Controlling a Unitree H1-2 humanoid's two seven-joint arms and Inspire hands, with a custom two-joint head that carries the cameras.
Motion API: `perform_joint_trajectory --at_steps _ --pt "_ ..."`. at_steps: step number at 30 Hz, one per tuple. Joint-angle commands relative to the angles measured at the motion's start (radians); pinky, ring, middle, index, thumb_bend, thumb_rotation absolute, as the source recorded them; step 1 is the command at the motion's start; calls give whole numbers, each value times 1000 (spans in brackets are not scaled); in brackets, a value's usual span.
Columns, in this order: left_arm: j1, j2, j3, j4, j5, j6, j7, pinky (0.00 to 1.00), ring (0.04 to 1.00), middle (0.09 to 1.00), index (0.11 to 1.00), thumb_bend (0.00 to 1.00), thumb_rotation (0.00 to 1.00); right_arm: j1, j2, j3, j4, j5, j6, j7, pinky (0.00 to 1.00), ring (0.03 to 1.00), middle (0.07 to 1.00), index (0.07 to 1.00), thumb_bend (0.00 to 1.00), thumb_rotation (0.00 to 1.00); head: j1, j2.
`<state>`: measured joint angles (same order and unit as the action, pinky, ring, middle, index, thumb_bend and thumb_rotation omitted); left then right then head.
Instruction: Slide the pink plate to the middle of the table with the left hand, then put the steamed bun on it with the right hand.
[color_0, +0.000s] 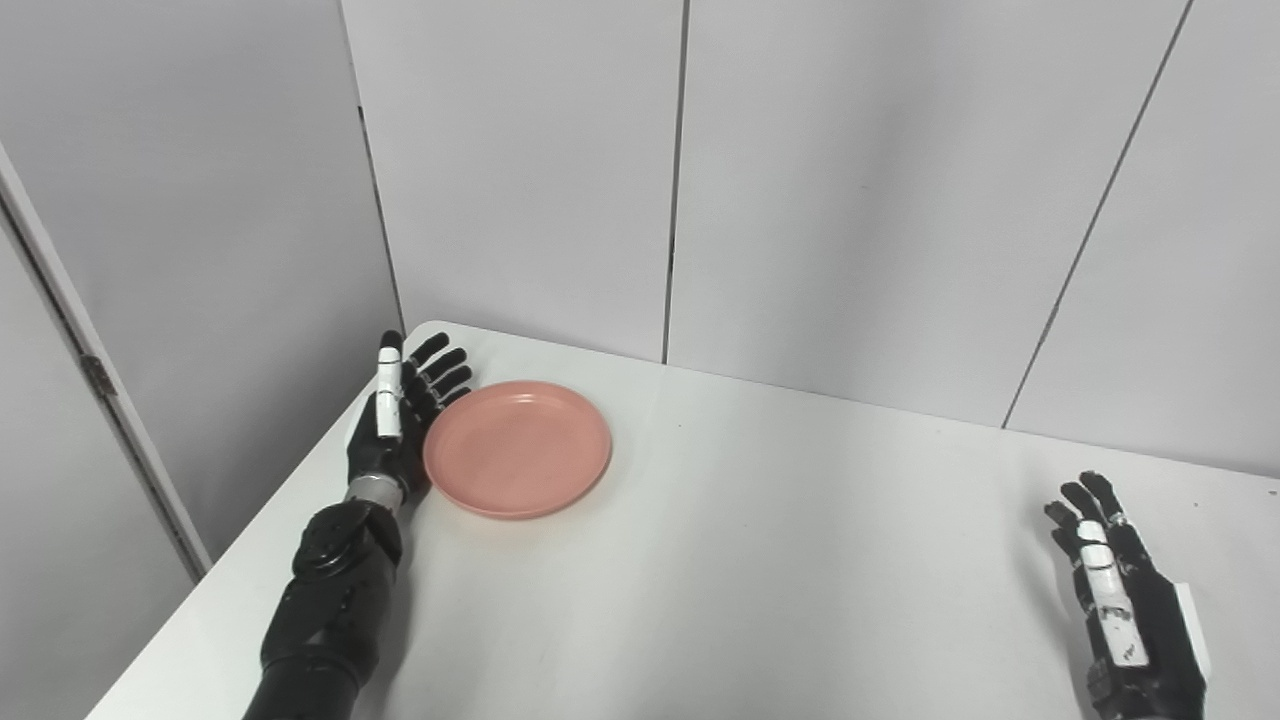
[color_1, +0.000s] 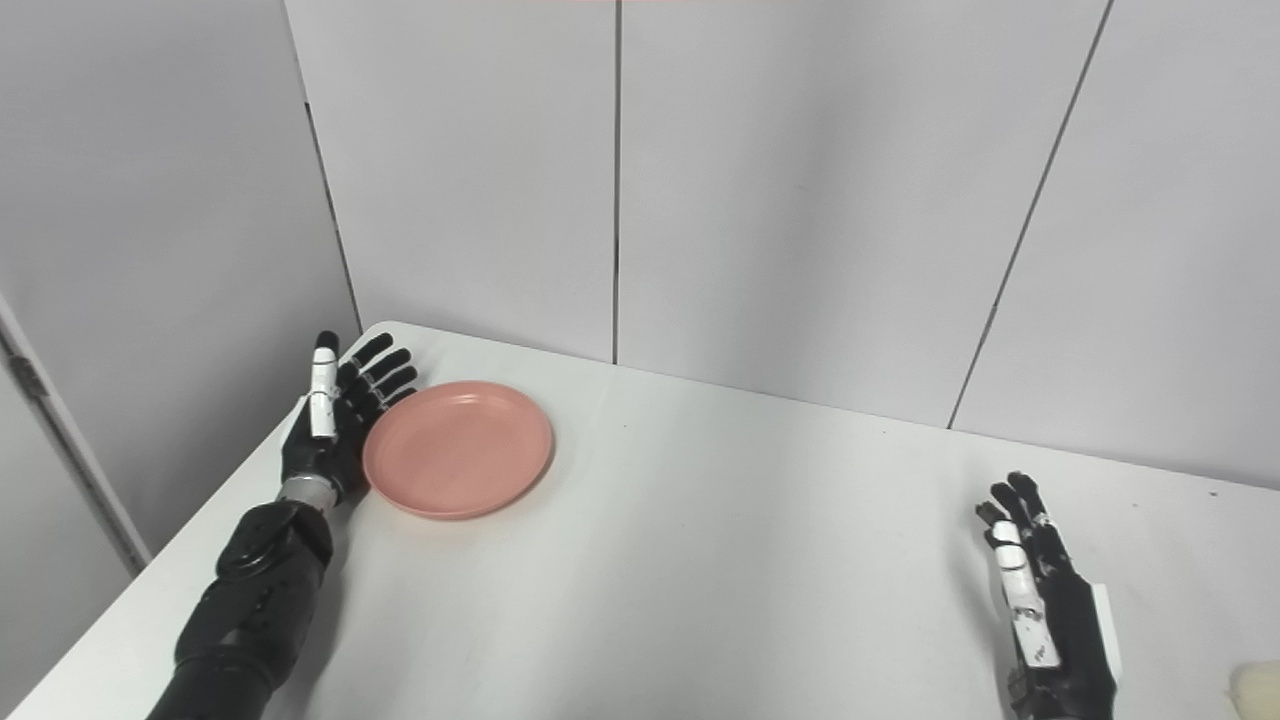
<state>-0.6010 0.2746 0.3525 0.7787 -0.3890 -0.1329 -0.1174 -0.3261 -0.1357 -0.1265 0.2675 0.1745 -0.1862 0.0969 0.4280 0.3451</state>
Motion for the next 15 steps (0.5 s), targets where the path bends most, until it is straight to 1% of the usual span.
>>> perform_joint_trajectory --at_steps 1,6,9,11,12,14,15 --pt "-38 -11 -4 -5 -3 -17 1 798 797 783 770 724 1000 -5 3 -5 4 9 -26 2 935 880 903 906 635 740 -5 6" --pt "-42 -61 -28 -23 24 -25 27 814 813 792 782 706 1000 -3 1 -3 -5 13 -21 6 941 878 902 904 640 738 -7 10" --pt "-36 -80 -50 -37 44 -24 34 838 823 798 787 704 1000 -1 1 -2 -13 14 -12 5 943 883 908 908 655 742 -8 12" --pt "-36 -93 -66 -31 48 -32 24 832 823 799 787 697 1000 0 -2 0 -16 10 -10 5 956 888 913 913 654 747 -8 12" --pt "-35 -97 -74 -30 49 -37 15 828 823 800 788 693 1000 1 -2 0 -19 9 -8 4 964 891 917 916 653 750 -17 21" --pt "-35 -107 -87 -28 47 -39 -8 844 834 813 800 681 1000 1 -2 0 -17 3 -14 0 961 889 915 915 654 753 -21 24" --pt "-35 -110 -93 -25 51 -42 -14 831 831 812 802 682 1000 0 -1 0 -16 1 -17 -1 962 889 915 916 651 754 -21 24"
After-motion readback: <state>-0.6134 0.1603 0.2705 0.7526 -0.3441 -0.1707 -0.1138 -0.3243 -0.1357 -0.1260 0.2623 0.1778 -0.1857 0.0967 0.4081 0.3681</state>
